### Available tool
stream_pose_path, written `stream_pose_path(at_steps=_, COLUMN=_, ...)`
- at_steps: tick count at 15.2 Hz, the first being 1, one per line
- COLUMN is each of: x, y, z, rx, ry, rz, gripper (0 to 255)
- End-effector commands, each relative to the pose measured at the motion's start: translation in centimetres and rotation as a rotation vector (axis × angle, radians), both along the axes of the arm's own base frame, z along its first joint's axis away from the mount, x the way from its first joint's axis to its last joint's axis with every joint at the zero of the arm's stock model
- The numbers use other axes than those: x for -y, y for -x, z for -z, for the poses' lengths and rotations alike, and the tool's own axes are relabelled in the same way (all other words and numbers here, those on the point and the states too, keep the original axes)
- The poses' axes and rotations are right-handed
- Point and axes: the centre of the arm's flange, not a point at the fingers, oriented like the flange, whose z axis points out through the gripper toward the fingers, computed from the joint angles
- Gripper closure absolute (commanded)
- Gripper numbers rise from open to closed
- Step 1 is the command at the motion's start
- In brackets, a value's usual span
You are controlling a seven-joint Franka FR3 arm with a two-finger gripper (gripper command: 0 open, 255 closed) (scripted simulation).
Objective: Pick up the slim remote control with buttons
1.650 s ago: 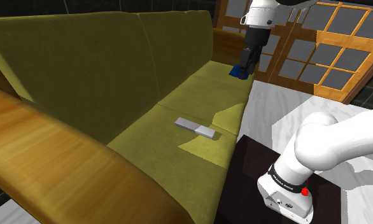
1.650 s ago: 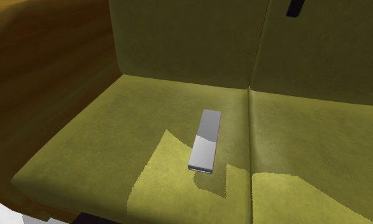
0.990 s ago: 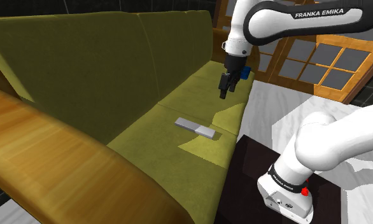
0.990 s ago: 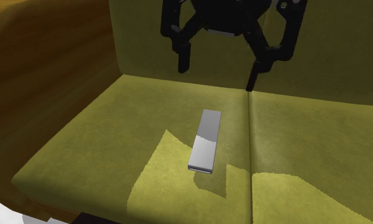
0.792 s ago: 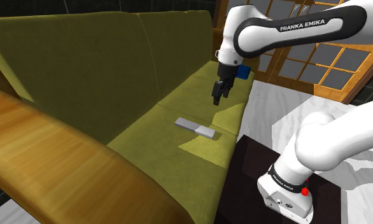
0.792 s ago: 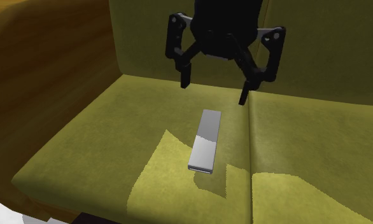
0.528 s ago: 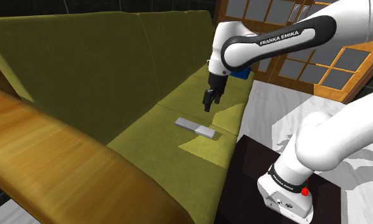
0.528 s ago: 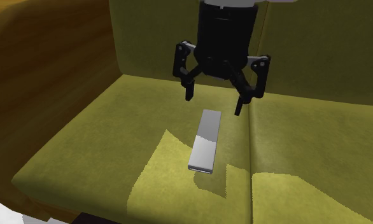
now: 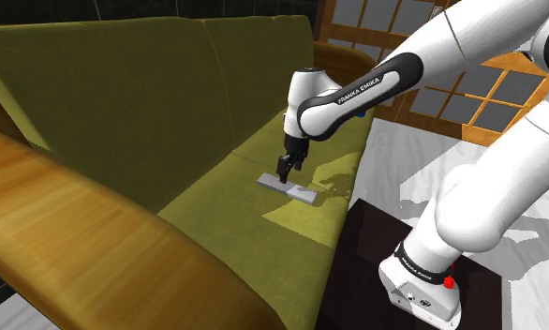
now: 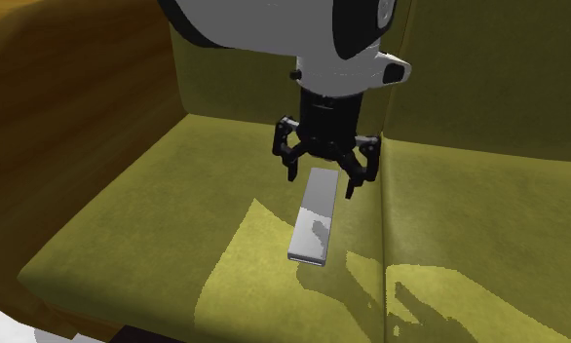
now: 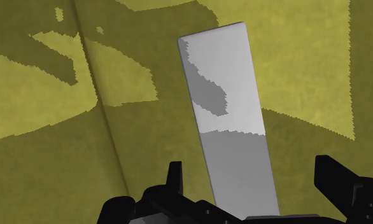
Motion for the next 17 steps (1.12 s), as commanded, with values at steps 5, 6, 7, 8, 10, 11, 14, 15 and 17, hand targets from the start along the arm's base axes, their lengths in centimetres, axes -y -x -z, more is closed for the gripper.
stream_pose_path(at_steps=5, x=-0.4, y=-0.8, z=4.0, rx=0.006, ry=0.003, rz=-0.003, gripper=0)
stream_pose_path(at_steps=6, x=-0.4, y=-0.8, z=4.5, rx=0.006, ry=0.003, rz=-0.003, gripper=0)
stream_pose_path(at_steps=7, x=-0.4, y=-0.8, z=5.0, rx=0.006, ry=0.003, rz=-0.003, gripper=0)
stream_pose_path(at_steps=8, x=-0.4, y=-0.8, z=5.6, rx=0.006, ry=0.003, rz=-0.003, gripper=0)
stream_pose_path(at_steps=10, x=-0.4, y=-0.8, z=5.9, rx=0.006, ry=0.003, rz=-0.003, gripper=0)
stream_pose_path(at_steps=11, x=-0.4, y=-0.8, z=5.8, rx=0.006, ry=0.003, rz=-0.003, gripper=255)
stream_pose_path(at_steps=14, x=-0.4, y=-0.8, z=5.8, rx=0.006, ry=0.003, rz=-0.003, gripper=255)
stream_pose_path(at_steps=15, x=-0.4, y=-0.8, z=5.8, rx=0.006, ry=0.003, rz=-0.003, gripper=255)
stream_pose_path(at_steps=17, x=-0.4, y=-0.8, z=5.8, rx=0.006, ry=0.003, rz=-0.003, gripper=255)
